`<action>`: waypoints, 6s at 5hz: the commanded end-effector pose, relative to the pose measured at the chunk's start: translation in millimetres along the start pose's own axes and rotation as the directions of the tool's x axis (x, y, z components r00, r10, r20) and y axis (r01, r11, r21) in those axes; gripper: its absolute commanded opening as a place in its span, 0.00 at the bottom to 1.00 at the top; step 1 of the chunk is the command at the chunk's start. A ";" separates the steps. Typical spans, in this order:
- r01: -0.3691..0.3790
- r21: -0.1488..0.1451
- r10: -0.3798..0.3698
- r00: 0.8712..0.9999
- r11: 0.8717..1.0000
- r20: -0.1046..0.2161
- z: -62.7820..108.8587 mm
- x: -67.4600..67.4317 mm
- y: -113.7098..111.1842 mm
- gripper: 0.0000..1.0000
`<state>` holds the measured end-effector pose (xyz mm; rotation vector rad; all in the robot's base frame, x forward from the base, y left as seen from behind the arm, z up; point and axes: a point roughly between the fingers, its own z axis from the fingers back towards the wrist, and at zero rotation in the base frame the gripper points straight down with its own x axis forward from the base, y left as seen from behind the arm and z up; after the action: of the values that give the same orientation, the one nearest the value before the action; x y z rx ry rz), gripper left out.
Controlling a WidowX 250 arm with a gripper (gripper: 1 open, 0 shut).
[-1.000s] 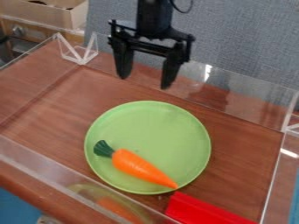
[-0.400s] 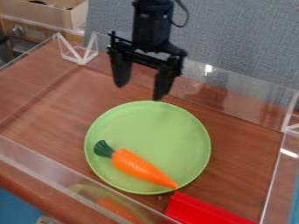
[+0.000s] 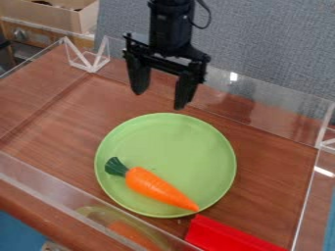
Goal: Move the carrot from the green plate to the table
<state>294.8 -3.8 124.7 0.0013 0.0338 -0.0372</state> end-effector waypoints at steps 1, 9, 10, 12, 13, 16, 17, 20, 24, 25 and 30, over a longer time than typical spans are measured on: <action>0.009 0.010 -0.009 0.998 1.000 0.057 11.2 4.1 -5.3 1.00; -0.120 0.017 0.120 0.993 0.993 0.003 -3.1 5.5 25.4 1.00; -0.112 0.013 0.112 0.994 0.994 0.015 -3.9 23.6 10.4 1.00; -0.091 0.008 0.091 0.995 0.996 0.035 12.3 32.3 0.3 1.00; -0.121 0.016 0.120 0.992 0.993 0.047 23.4 28.4 16.9 1.00; -0.265 -0.009 0.265 0.964 0.964 0.033 28.8 1.8 16.6 1.00; -0.249 -0.010 0.249 0.968 0.969 0.030 22.8 -2.7 11.5 1.00; -0.171 0.022 0.169 0.984 0.985 0.048 18.3 18.3 -0.4 1.00; -0.225 0.014 0.225 0.974 0.974 0.038 14.4 14.6 8.5 1.00; -0.212 0.006 0.211 0.976 0.977 0.046 25.3 8.0 -7.8 1.00; -0.113 0.073 0.117 0.992 0.991 -0.051 22.0 -14.0 22.2 1.00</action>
<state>282.1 17.2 128.0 0.0761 0.1545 0.0761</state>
